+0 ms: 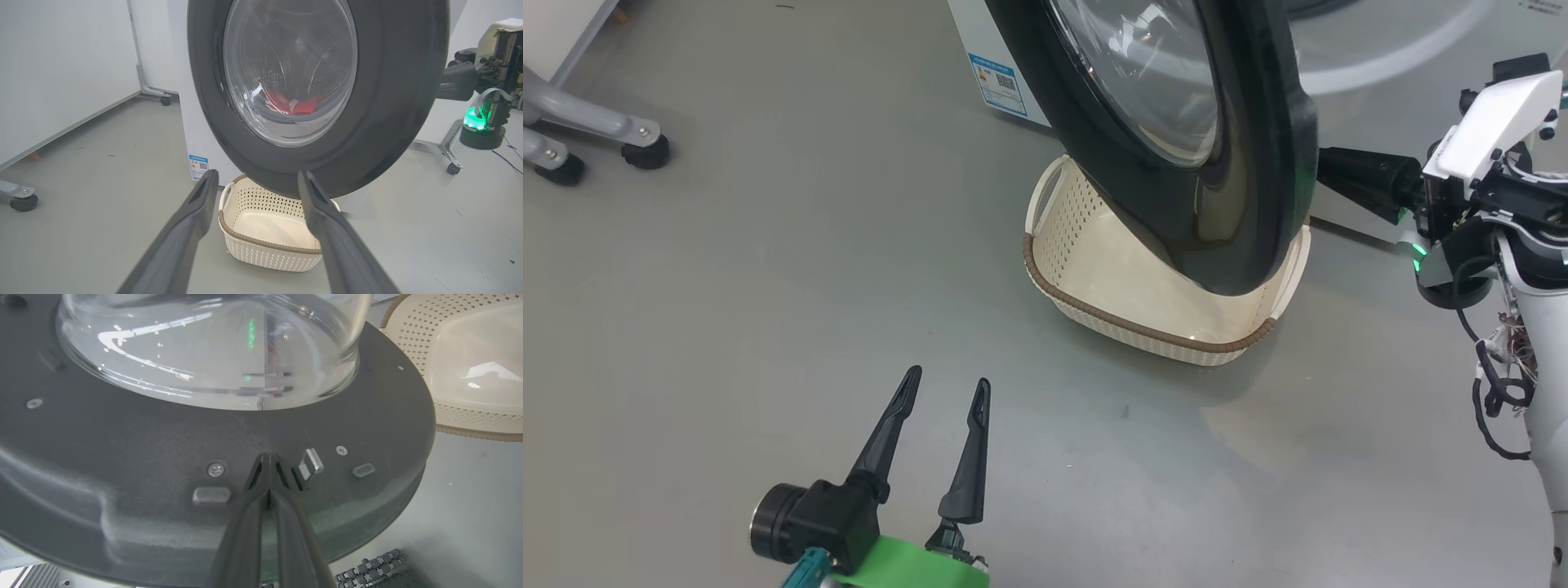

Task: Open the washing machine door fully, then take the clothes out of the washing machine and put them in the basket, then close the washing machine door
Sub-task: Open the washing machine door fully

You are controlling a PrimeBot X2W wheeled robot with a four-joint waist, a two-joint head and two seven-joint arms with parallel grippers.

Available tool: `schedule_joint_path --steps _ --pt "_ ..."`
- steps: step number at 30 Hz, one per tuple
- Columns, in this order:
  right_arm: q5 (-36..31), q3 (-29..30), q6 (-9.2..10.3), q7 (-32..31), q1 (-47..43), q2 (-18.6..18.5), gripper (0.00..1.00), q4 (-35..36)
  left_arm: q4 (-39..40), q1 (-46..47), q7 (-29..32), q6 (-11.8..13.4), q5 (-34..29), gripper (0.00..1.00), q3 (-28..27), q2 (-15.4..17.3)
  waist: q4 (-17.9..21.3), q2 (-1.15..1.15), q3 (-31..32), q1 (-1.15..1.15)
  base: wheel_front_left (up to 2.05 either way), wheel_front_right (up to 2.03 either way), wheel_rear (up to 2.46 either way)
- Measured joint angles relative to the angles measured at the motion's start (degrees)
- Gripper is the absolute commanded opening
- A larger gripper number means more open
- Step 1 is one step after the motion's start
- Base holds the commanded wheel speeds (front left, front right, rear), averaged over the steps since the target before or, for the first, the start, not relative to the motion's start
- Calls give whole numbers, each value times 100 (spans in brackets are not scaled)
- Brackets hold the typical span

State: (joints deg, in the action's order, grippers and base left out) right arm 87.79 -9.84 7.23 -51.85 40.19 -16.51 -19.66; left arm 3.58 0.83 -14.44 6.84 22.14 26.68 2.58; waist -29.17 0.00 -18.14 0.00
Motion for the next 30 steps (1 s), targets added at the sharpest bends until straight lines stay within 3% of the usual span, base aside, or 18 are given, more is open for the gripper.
schedule_joint_path --steps 30 --pt "245 -497 2 -137 -525 766 0 417 -65 -1 0 0 0 100 3 0 -92 0 95 0 0 0 0"
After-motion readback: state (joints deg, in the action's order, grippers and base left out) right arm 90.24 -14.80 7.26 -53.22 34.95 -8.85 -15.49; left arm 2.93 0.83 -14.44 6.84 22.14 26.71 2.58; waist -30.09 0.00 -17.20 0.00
